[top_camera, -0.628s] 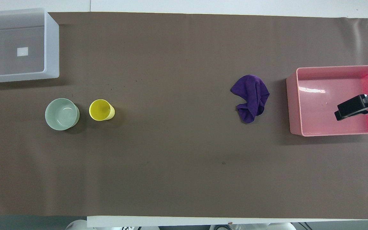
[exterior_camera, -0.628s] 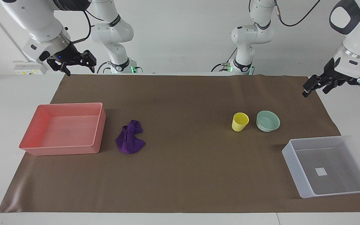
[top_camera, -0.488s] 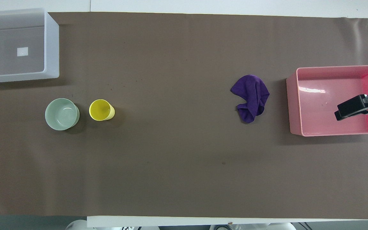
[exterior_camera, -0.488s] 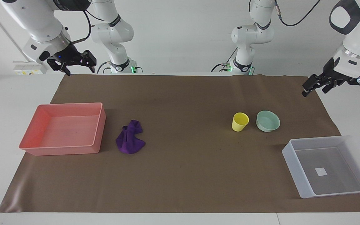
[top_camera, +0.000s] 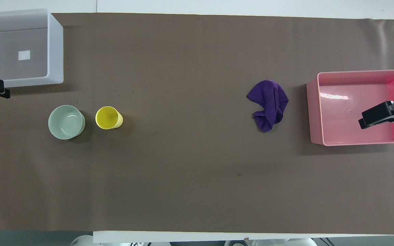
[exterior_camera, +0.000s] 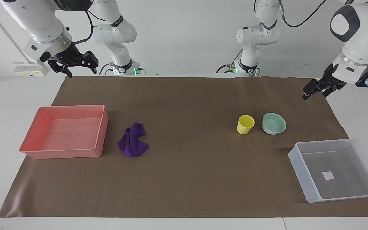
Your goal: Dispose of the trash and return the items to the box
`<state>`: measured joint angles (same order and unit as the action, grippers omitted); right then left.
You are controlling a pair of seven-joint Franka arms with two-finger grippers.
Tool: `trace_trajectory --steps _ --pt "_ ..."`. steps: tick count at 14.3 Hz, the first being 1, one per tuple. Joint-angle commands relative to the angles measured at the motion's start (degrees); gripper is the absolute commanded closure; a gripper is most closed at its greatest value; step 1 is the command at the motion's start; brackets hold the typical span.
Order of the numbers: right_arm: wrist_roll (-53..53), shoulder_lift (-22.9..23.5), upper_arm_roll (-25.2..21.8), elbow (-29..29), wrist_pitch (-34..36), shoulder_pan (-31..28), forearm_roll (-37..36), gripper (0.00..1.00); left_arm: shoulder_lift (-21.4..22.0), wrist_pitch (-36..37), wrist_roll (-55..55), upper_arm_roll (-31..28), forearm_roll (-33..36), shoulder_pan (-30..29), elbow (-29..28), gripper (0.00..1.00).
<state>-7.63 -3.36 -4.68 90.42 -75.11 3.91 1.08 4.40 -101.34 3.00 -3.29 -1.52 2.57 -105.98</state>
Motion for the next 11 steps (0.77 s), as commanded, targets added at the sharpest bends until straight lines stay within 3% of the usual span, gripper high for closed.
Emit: trace_trajectory --steps 1,6,9,11 --pt "-0.5 -1.3 0.6 1.6 -4.9 0.3 1.3 0.01 8.2 -12.8 -1.0 0.0 -0.6 0.3 -18.3 0.0" --pt "5.4 2.3 0.7 5.7 -16.0 6.6 3.4 0.0 7.2 -20.3 -1.3 0.0 -0.6 -0.2 -27.7 0.0" --pt "7.5 4.3 0.7 14.3 -27.8 10.1 3.5 0.0 4.0 -29.5 -1.2 0.0 -0.6 0.2 -32.4 0.0" --pt "7.9 5.4 0.8 19.5 -35.5 10.4 3.5 0.0 1.5 -32.7 -1.0 0.0 -0.6 0.3 -32.5 0.0"
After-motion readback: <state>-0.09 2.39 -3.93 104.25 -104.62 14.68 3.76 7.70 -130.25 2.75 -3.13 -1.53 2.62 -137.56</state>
